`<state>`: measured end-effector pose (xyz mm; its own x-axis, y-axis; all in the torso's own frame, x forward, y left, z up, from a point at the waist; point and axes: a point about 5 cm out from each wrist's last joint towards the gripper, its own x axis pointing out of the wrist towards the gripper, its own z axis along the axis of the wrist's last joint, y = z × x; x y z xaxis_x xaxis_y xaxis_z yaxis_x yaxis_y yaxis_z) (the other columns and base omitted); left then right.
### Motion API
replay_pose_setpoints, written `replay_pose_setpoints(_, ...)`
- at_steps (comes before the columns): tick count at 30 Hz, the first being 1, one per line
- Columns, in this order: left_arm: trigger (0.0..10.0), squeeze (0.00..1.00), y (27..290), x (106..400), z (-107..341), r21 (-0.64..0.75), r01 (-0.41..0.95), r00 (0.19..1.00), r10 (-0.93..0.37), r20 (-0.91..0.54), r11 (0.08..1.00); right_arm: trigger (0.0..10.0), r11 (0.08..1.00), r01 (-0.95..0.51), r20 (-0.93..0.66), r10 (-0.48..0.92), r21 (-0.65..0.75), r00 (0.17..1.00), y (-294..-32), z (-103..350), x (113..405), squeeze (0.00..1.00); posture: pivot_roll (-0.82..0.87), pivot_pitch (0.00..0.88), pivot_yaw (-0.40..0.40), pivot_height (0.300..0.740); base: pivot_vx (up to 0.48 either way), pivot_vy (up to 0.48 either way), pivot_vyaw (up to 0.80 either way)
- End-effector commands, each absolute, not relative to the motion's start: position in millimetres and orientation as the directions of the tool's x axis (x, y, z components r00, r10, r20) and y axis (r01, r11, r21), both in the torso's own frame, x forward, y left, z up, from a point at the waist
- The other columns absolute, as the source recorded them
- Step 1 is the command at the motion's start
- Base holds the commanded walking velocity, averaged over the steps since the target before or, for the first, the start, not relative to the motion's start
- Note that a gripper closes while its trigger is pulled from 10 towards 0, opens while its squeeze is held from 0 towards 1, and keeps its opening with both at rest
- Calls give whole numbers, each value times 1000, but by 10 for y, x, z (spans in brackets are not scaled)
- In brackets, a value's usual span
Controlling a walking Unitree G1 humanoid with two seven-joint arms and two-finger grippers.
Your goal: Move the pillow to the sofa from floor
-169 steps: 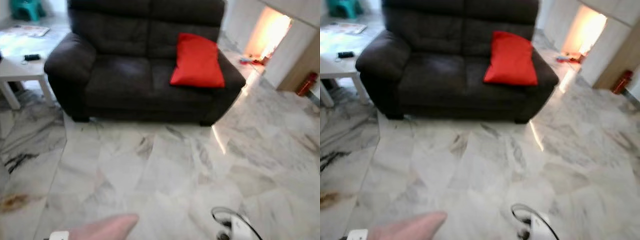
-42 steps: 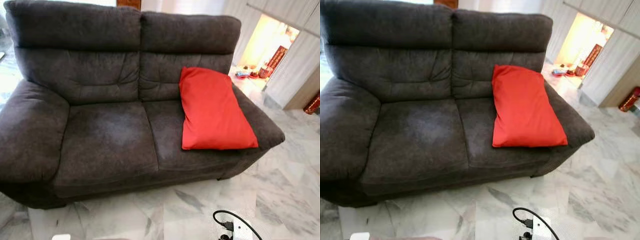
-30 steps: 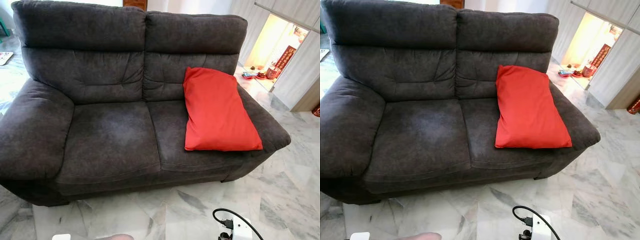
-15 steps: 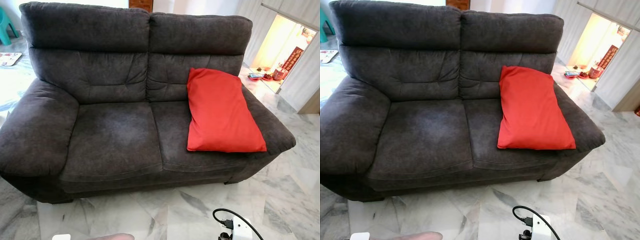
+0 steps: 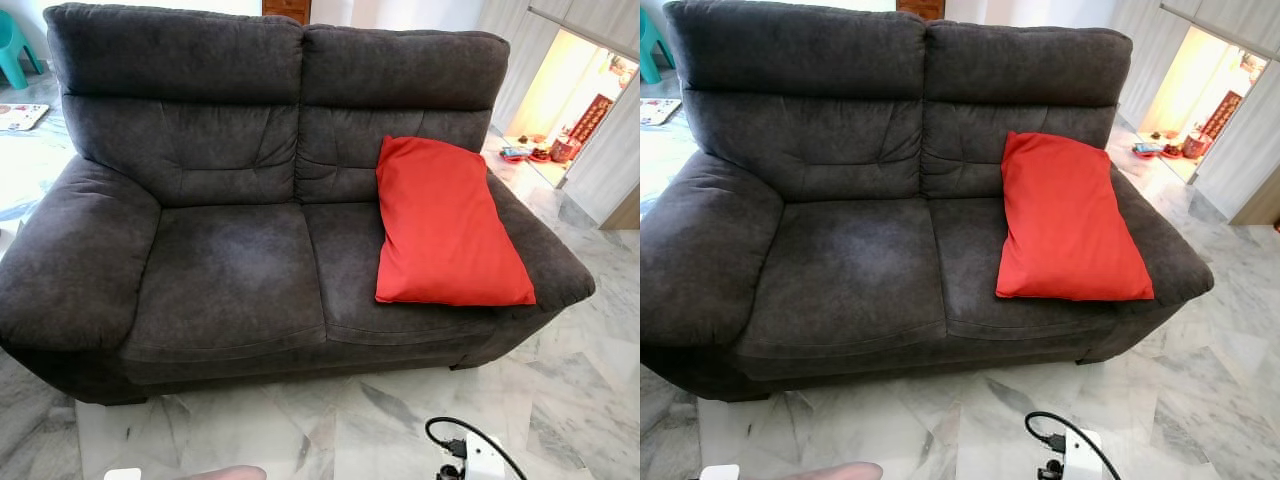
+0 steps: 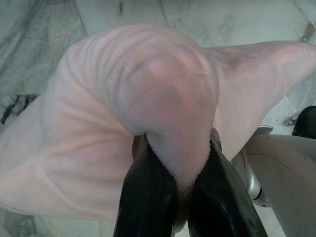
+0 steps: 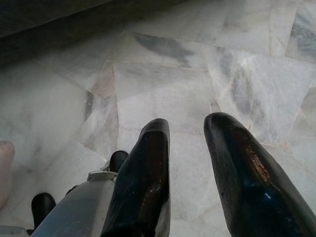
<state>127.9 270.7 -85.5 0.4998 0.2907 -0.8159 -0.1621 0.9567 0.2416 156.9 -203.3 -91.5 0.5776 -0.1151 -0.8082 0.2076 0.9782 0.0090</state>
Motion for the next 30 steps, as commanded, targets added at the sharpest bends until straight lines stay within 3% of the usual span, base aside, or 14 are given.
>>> replay_pose_setpoints(1,10000,0,3018,1326,-714,276,-136,517,306,-799,951,10000,915,371,-818,-90,157,567,-2332,-915,1408,0,8,0,-32,740,0,0,0)
replay_pose_setpoints(9,10000,0,3046,1312,-707,285,-99,510,294,-808,953,10000,908,387,-820,-95,161,564,-2284,-934,1391,0,-26,0,14,740,0,0,0)
replay_pose_setpoints(30,10000,0,3054,1310,-703,289,-94,511,295,-807,953,10000,908,388,-822,-94,160,561,-2274,-938,1386,0,-22,0,16,740,0,0,0)
